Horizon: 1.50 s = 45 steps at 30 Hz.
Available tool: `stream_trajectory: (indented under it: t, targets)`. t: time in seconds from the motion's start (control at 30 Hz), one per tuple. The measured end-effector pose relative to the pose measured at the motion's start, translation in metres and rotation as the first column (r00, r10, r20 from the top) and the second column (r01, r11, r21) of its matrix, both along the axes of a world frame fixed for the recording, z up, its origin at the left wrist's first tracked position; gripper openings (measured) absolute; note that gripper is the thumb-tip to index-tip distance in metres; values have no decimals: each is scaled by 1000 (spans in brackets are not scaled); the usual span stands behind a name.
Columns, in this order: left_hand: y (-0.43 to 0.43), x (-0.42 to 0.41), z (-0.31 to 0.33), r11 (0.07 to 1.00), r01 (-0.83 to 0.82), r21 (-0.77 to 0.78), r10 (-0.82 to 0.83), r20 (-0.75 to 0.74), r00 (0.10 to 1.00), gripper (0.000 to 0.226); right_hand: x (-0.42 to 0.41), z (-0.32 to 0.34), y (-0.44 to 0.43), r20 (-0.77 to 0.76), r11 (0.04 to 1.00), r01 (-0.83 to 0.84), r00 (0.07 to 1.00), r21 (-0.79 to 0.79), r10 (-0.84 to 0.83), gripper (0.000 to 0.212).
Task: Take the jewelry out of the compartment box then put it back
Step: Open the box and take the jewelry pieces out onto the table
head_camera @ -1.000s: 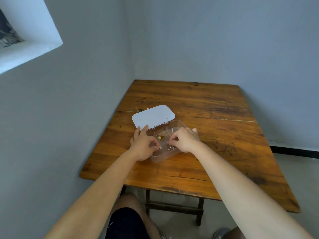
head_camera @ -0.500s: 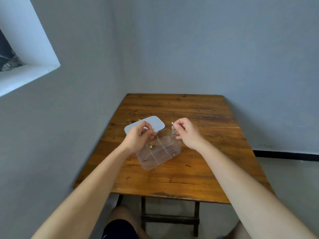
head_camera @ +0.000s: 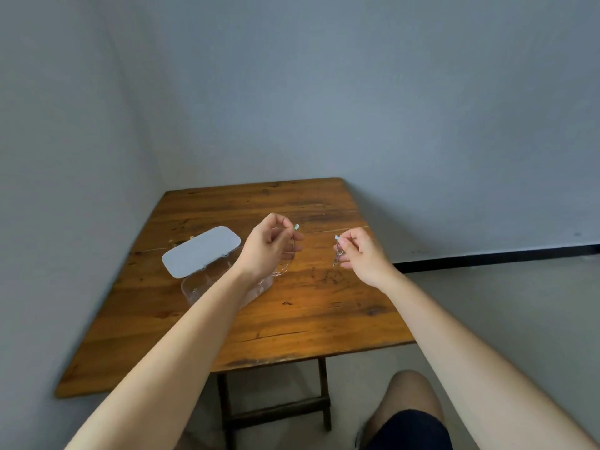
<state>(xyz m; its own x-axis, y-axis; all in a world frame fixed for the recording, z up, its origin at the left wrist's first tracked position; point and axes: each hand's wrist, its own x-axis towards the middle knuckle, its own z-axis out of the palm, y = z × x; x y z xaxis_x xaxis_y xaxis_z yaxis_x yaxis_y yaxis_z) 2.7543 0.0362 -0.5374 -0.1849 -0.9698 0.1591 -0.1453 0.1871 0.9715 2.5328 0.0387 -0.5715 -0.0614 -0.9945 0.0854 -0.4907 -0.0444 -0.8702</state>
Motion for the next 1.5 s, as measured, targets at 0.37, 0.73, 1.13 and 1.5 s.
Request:
stream_trajectory:
  t: [0.37,0.73,1.13,1.5]
  targets:
    - [23,-29,-94,977,-13,211,-27,187,982,6,-36,-66,43,-282,988,95,958,123,-57,13]
    - [23,-3,-89,998,-46,34,31,351,936,14,-22,-67,39,-404,994,48,915,95,-5,33]
    - [21,111,-58,966,-252,-58,248,481,841,26,79,-39,13,-423,985,-163,889,60,173,38]
    - [-19,165,-65,985,-171,-33,113,868,484,25,174,-32,-38,-532,875,-475,720,87,444,35]
